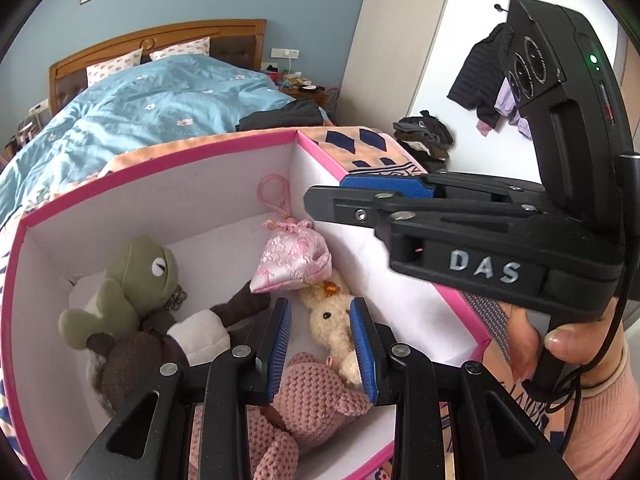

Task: Organize objects
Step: 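Move both grippers back down to the yellow tissue pack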

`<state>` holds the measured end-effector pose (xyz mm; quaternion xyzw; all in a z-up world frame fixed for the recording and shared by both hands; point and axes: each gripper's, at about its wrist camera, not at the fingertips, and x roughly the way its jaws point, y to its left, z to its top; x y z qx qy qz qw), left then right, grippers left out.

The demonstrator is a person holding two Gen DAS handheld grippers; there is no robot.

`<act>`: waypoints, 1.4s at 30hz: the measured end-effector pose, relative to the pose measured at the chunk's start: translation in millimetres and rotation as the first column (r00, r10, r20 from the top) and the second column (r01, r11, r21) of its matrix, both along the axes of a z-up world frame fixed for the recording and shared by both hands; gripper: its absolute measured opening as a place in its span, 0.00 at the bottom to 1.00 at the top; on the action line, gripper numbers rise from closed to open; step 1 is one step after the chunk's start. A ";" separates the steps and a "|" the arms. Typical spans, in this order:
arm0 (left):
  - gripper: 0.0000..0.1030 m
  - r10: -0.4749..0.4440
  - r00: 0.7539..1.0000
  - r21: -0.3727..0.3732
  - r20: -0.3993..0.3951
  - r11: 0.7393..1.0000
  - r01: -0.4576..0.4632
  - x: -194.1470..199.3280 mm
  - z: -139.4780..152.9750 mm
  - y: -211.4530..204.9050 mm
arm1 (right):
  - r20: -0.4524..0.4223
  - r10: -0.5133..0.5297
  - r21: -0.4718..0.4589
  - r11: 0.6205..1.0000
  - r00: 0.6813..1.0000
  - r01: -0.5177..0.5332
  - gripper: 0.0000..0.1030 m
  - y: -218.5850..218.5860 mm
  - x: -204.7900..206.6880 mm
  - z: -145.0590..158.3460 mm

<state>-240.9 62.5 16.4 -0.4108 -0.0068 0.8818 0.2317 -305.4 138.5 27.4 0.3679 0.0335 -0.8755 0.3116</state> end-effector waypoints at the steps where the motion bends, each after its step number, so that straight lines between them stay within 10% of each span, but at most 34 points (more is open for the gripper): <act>1: 0.30 -0.002 1.000 0.004 -0.001 1.000 0.002 2.7 -0.4 -0.9 | 0.003 0.000 -0.005 1.000 1.000 0.000 0.32 1.3 1.2 0.1; 22: 0.56 0.031 0.976 0.101 -0.214 0.995 -0.010 114.9 31.5 -48.7 | -0.086 0.063 -0.148 0.986 0.994 -0.076 0.57 54.9 101.6 27.1; 42: 0.56 -0.071 0.996 0.114 -0.045 0.991 0.075 175.9 -41.2 -19.7 | 0.200 0.087 -0.100 0.993 0.976 -0.068 0.58 77.2 158.3 -83.9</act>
